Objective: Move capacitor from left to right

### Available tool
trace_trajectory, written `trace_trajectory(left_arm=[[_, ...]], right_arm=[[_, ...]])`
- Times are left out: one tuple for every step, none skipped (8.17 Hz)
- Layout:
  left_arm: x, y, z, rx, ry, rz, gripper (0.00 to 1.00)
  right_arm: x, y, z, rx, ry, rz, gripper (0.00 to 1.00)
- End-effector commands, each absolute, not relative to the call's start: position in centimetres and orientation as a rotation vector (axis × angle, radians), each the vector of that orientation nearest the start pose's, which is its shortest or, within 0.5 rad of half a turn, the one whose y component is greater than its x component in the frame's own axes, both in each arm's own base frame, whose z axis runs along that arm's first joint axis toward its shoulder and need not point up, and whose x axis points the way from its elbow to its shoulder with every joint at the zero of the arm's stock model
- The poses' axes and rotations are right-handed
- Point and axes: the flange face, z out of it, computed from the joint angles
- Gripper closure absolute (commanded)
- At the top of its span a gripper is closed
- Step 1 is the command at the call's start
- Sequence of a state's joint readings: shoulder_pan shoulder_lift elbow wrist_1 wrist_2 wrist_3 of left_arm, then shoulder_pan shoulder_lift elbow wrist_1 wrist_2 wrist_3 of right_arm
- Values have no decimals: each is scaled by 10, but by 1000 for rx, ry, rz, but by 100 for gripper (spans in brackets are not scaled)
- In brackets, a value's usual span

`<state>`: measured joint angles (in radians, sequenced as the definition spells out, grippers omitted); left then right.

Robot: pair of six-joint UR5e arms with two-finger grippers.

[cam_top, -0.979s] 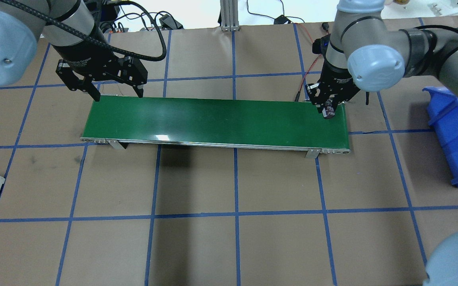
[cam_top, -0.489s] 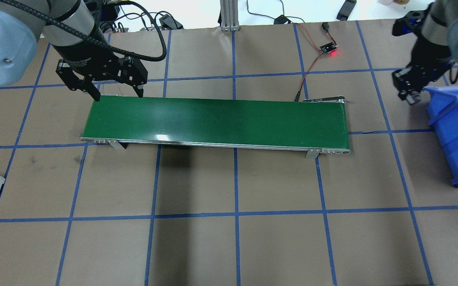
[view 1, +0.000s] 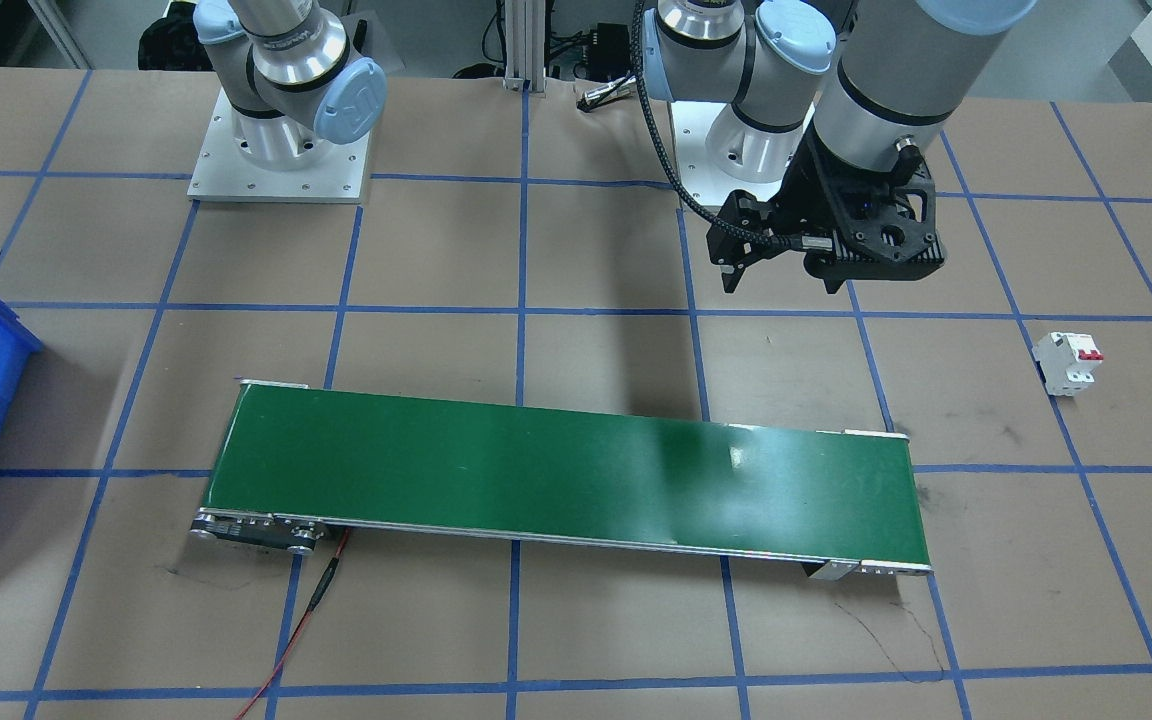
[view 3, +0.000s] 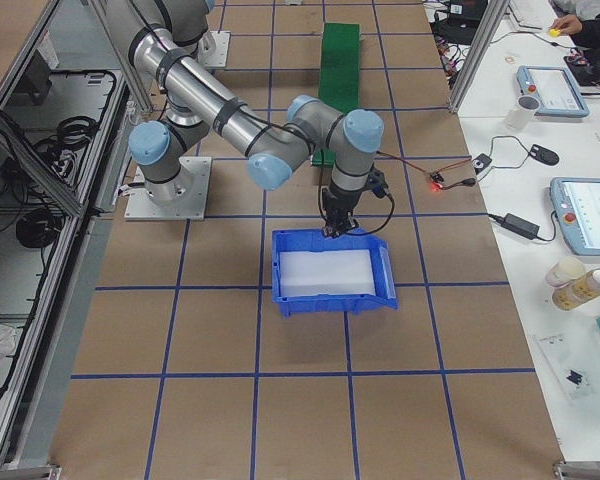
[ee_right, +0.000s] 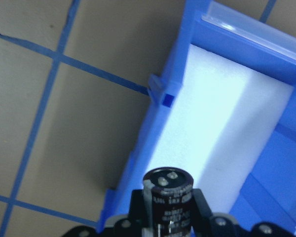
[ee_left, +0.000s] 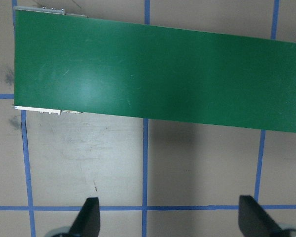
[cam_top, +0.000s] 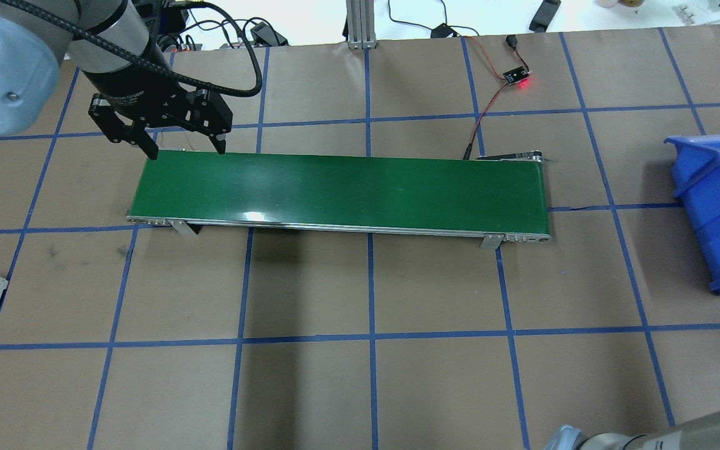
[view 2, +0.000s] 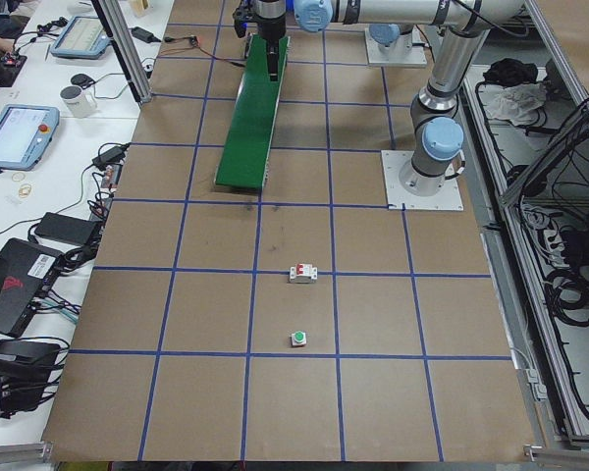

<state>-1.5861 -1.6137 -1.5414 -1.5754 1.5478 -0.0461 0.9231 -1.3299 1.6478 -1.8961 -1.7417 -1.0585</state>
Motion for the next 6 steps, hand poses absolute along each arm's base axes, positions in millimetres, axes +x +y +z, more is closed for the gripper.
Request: trace_trajectory(left_arm=[[-143, -506, 480, -49, 3164, 30, 0], [-143, -506, 480, -49, 3164, 30, 0], [-143, -506, 480, -49, 3164, 30, 0], [-143, -506, 480, -49, 3163, 33, 0], [-143, -506, 480, -49, 3163, 33, 0], [-143, -506, 480, -49, 3163, 33, 0]], right_arm=[[-311, -504, 281, -722, 3173, 210, 100], [-316, -506, 261, -717, 3148, 228, 100], [-319, -508, 251, -714, 3146, 226, 100], [-319, -508, 253, -722, 3148, 222, 67], [-322, -510, 265, -780, 3148, 210, 8], [-320, -508, 280, -795, 3152, 209, 0]])
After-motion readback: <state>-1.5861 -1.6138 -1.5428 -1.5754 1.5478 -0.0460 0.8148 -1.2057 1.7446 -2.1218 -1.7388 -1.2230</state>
